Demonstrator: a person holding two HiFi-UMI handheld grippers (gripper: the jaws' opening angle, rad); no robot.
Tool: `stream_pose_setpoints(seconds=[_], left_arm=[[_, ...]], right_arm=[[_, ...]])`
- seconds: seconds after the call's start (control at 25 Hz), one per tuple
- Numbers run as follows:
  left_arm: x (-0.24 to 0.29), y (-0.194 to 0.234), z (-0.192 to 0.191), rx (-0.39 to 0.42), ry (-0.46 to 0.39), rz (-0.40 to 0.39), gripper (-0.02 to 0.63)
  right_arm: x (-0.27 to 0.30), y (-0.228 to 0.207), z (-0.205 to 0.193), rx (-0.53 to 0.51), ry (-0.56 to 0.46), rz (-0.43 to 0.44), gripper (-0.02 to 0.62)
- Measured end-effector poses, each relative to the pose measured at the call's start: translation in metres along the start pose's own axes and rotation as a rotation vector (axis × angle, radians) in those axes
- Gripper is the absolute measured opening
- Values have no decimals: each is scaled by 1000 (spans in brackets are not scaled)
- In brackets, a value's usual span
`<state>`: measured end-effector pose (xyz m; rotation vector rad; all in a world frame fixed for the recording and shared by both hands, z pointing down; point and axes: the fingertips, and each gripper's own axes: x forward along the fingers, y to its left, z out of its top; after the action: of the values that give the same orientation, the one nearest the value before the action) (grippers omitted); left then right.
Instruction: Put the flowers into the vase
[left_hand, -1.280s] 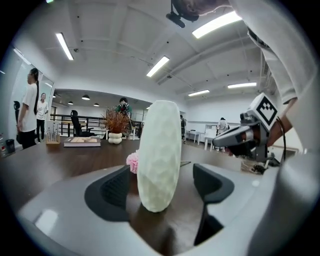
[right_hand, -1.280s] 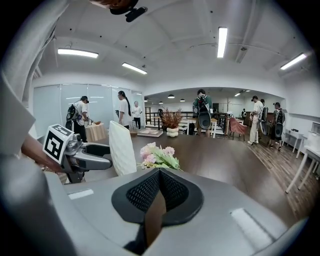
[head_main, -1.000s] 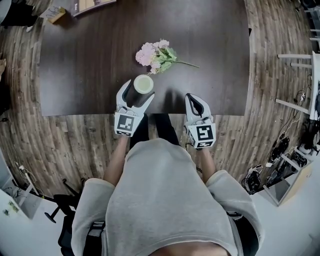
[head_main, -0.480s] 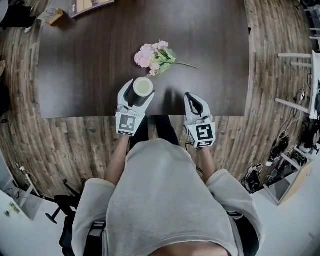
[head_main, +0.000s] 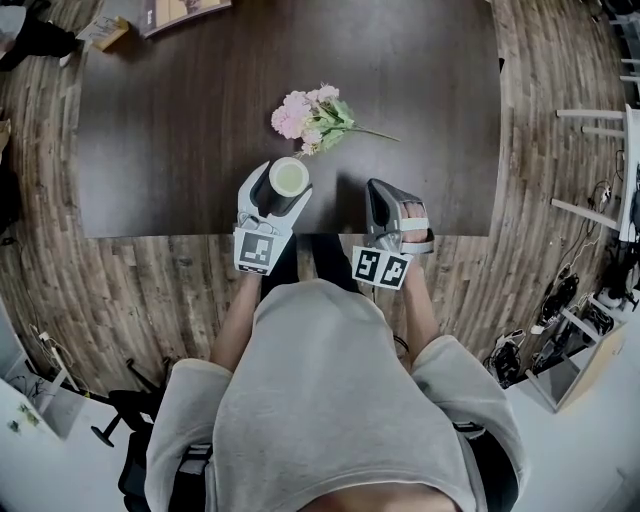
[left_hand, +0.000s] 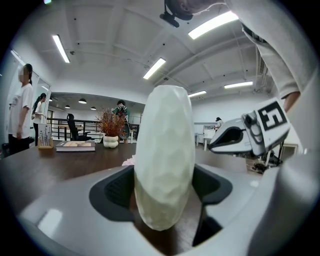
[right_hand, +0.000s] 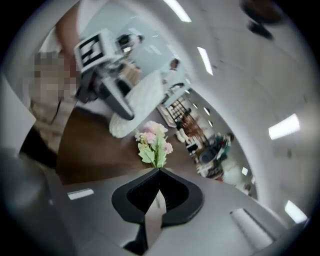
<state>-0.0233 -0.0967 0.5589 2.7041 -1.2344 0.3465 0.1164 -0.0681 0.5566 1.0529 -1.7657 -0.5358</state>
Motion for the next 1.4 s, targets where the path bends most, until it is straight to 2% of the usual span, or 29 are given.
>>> stream_pose_setpoints(seconds=[0.04,0.08,0.12,0.36,0.44,0.52,0.64,0.88,1.2,1.28,1.36,1.4], left_arm=[[0,0,0,-2,-1,1,354],[0,0,0,-4,-2,2,354],[0,1,1,-7,-2,2,354],[-1,2,1,-16,-7,6,354],[0,1,0,-11,-7,8,354],[1,0,-1,-10,-3,6,354],[3,1,-2,-3,-10,5,354],[3,0,0,8,-5,4,354],[3,1,-3,-13,2,8,354],[3,-1,-1,-19,4,7,354],[3,-2,0,-22,1,7,354],[4,-1,0,-23,-2,7,354]], right_arm=[[3,3,4,-139,1,-31,-2],[7,5,7,-215,-1,-47,-2],[11,7,9,-233,-3,-47,-2],[39,27,0,-141,51,46,5],[50,37,-11,-125,97,102,180],[64,40,-22,-114,139,123,221],[89,34,-32,-123,183,123,233],[124,13,-36,-137,201,89,195],[146,11,-40,-186,210,84,155],[148,9,-40,-195,207,70,116],[151,7,-41,-207,210,50,46],[152,6,-41,-211,214,45,40]])
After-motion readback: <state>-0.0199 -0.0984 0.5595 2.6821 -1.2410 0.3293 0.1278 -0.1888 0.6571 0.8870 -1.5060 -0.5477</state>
